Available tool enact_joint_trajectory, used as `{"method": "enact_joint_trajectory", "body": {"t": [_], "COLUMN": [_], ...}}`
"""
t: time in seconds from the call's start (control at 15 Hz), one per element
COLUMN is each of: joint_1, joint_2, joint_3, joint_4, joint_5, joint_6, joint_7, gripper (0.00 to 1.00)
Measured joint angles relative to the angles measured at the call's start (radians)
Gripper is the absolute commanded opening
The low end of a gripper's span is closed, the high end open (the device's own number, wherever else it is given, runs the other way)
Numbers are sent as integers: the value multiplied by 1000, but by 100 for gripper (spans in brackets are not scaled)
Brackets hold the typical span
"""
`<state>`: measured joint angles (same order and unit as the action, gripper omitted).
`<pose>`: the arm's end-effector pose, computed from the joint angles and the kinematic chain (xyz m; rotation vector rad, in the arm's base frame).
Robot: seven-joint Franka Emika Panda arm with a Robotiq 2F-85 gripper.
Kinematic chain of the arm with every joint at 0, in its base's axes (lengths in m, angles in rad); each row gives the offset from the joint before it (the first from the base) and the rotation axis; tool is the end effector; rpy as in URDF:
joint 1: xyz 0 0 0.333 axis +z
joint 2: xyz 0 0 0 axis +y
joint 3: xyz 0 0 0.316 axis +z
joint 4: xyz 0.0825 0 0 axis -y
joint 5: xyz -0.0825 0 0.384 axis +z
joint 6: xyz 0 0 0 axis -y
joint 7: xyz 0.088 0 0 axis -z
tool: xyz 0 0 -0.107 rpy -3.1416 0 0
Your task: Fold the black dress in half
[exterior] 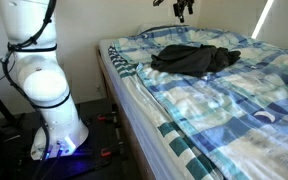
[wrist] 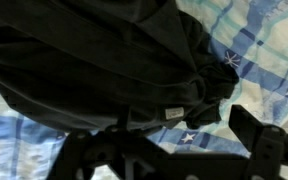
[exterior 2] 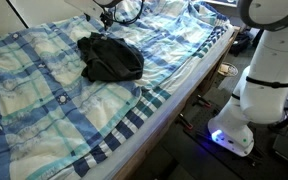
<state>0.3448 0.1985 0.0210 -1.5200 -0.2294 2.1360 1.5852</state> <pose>0.6195 0.2253 0.5906 -2.4063 1.5399 -0.5951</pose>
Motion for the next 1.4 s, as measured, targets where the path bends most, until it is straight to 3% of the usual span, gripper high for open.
{"method": "enact_joint_trajectory", "body": {"t": [0.27, 0.6, 0.8, 1.4], "joint_1": [-26, -37, -49, -65], "joint_2": [-38, -110, -152, -135], "joint_3": [44, 78, 93, 112], "joint_4": [-102, -180, -222, -231], "joint_5": [87, 119, 145, 142], "joint_6": [-68, -220, -231, -314], "joint_7": [52, 183, 192, 223], "gripper": [100, 100, 100, 100]}}
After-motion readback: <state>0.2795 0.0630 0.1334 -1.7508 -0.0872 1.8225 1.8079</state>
